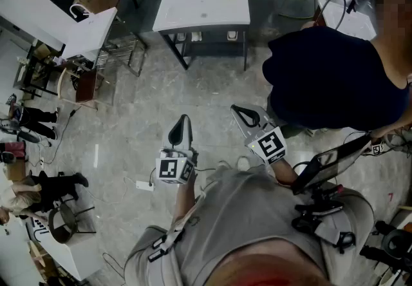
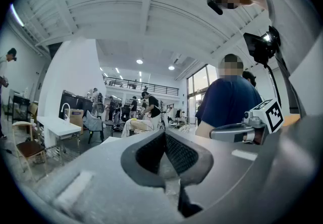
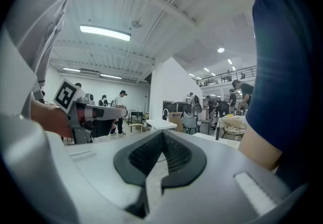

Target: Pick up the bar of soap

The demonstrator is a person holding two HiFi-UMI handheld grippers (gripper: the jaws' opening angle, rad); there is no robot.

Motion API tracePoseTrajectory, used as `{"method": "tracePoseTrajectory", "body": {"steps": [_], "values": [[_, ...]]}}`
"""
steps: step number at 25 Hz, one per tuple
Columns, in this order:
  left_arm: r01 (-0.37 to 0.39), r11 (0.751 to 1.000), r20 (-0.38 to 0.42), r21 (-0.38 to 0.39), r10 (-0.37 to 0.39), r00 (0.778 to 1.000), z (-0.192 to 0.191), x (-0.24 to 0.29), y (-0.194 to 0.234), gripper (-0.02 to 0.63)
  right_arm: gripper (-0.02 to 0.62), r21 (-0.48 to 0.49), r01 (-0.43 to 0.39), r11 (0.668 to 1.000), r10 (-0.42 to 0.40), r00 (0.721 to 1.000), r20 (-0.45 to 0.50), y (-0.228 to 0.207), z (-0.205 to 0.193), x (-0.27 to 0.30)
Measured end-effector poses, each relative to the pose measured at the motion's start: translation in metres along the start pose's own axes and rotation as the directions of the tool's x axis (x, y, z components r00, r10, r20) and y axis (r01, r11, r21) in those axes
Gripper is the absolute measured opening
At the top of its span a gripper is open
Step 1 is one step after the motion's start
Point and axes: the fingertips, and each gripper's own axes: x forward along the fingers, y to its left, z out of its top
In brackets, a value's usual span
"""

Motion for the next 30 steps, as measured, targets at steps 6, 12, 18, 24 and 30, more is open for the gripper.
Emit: {"method": "tracePoseTrajectory", "body": {"steps": [6,12,18,24,30], "values": [[-0.106,0.994,0.003,-0.02,0.106,0.994,-0.013,-0.018,0.01,-0.002,0.002,0.027,-0.052,0.998,0.053,0.998,-0.024,0.002,-0.029,0.008],[-0.159,0.987,-0.025,-0.028,0.158,0.987,-0.026,-0.023,0.016,-0.002,0.002,0.0,-0.167,0.986,0.167,0.985,-0.039,0.011,-0.031,0.028],[-0.158,0.987,0.02,-0.024,0.158,0.987,-0.012,0.004,0.04,-0.001,0.002,0.019,-0.177,0.984,0.177,0.983,-0.039,0.001,-0.029,0.059],[-0.1,0.994,0.041,-0.052,0.102,0.994,-0.014,0.05,0.071,0.0,0.002,0.043,-0.137,0.99,0.14,0.988,-0.071,-0.03,-0.03,0.099],[-0.05,0.997,0.056,-0.056,0.053,0.997,-0.002,0.102,0.124,0.0,0.002,0.075,-0.086,0.993,0.095,0.989,-0.115,-0.064,-0.028,0.156]]}}
